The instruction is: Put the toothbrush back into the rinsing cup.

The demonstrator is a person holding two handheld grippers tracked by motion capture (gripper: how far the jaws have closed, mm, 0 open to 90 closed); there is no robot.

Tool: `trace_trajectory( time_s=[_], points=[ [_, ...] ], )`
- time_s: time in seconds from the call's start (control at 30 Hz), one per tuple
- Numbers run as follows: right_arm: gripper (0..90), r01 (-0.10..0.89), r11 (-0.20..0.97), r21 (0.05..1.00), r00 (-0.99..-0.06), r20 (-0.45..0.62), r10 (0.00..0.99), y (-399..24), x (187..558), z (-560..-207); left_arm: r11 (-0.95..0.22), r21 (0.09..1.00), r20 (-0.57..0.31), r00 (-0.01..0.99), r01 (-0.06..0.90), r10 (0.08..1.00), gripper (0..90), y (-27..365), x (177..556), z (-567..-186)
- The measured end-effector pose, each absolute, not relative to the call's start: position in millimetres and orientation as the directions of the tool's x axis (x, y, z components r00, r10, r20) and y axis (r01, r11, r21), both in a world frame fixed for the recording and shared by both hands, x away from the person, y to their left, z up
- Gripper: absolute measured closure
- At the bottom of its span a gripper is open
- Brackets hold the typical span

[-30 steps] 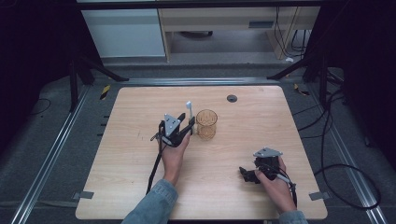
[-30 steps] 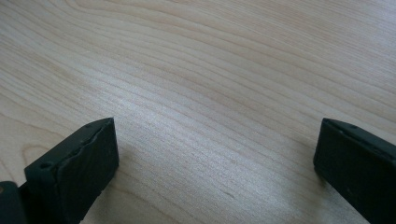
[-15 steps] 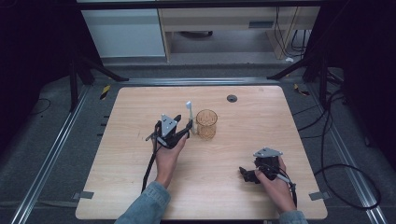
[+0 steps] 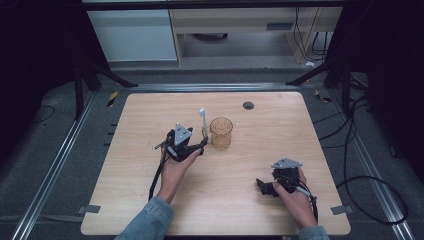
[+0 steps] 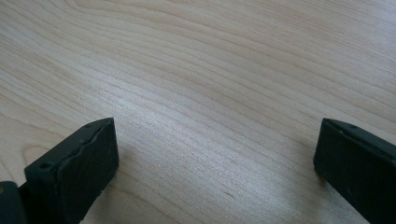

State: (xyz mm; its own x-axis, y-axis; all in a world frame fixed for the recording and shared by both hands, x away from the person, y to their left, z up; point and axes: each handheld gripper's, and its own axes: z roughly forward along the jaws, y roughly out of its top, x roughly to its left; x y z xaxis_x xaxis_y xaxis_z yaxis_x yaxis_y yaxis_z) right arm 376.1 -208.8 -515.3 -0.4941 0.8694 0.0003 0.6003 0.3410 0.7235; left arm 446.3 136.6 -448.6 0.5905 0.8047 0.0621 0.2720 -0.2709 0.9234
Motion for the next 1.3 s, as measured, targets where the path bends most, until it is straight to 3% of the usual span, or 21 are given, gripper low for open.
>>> trace_trajectory(
  time_s=[0.57, 1.3],
  points=[
    [0.3, 0.599, 0.343, 0.724, -0.496, -0.001, 0.868, -208.8, 376.1, -515.3, -0.354, 0.862, 0.053, 0.628, 0.364, 0.776, 13.7, 148.5, 442.0, -450.2],
    [0.4, 0.598, 0.345, 0.724, -0.496, -0.003, 0.868, -208.9, 376.1, -515.3, -0.366, 0.801, 0.028, 0.581, 0.474, 0.814, 6.6, 207.1, 434.8, -460.2]
  ],
)
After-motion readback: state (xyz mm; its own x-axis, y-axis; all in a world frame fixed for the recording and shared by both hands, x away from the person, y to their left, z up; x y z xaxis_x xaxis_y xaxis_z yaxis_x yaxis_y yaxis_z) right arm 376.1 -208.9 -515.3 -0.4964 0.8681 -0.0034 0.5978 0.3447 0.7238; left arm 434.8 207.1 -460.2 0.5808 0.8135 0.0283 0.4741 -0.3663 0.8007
